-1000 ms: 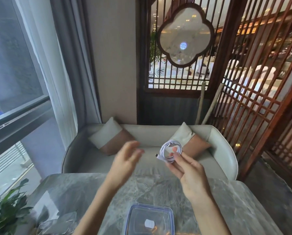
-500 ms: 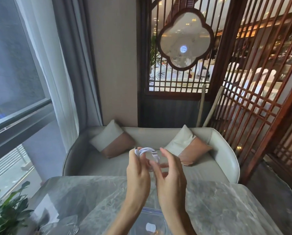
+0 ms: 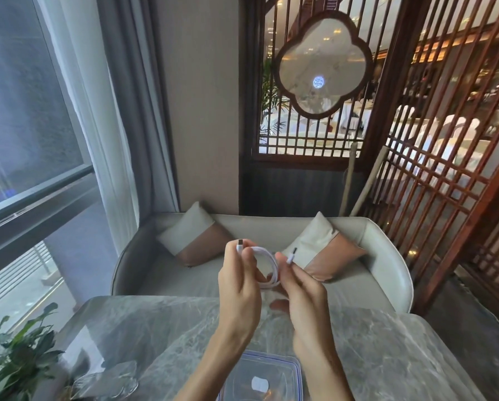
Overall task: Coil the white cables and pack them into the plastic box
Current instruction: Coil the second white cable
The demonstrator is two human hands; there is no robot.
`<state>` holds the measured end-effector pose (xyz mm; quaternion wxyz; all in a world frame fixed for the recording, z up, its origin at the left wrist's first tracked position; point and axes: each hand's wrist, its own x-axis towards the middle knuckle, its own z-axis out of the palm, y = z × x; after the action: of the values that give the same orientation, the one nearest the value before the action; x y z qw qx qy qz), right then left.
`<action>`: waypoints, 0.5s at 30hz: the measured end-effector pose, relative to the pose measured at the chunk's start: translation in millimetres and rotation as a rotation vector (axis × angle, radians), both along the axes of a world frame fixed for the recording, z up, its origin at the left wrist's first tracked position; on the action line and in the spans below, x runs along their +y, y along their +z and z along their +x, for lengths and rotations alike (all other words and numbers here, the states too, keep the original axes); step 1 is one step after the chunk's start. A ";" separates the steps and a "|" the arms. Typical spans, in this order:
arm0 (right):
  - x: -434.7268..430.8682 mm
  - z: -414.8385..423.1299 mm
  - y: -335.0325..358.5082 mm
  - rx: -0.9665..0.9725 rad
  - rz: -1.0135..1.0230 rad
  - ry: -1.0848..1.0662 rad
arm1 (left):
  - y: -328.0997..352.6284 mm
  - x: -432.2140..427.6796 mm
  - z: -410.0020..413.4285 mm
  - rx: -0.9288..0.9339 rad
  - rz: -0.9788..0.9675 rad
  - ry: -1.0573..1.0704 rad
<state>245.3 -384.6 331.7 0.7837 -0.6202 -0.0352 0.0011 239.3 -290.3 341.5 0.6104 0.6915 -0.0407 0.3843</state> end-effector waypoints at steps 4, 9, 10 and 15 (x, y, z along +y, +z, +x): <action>-17.8 9.5 0.8 -0.121 -0.515 0.286 | -7.0 0.0 -0.5 0.017 0.004 -0.107; -33.8 21.7 0.5 -0.134 -0.527 0.426 | -12.0 -5.4 2.1 0.081 0.006 -0.029; -36.0 22.3 -0.4 -0.122 -0.499 0.432 | -11.8 -5.1 3.3 0.087 0.009 -0.017; -39.6 23.1 -2.7 -0.165 -0.394 0.369 | -13.0 -9.6 6.4 0.153 0.059 0.048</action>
<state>268.4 -424.1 329.0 0.6291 -0.7416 -0.2102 0.1001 245.7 -299.9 328.5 0.5817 0.7373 0.0112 0.3435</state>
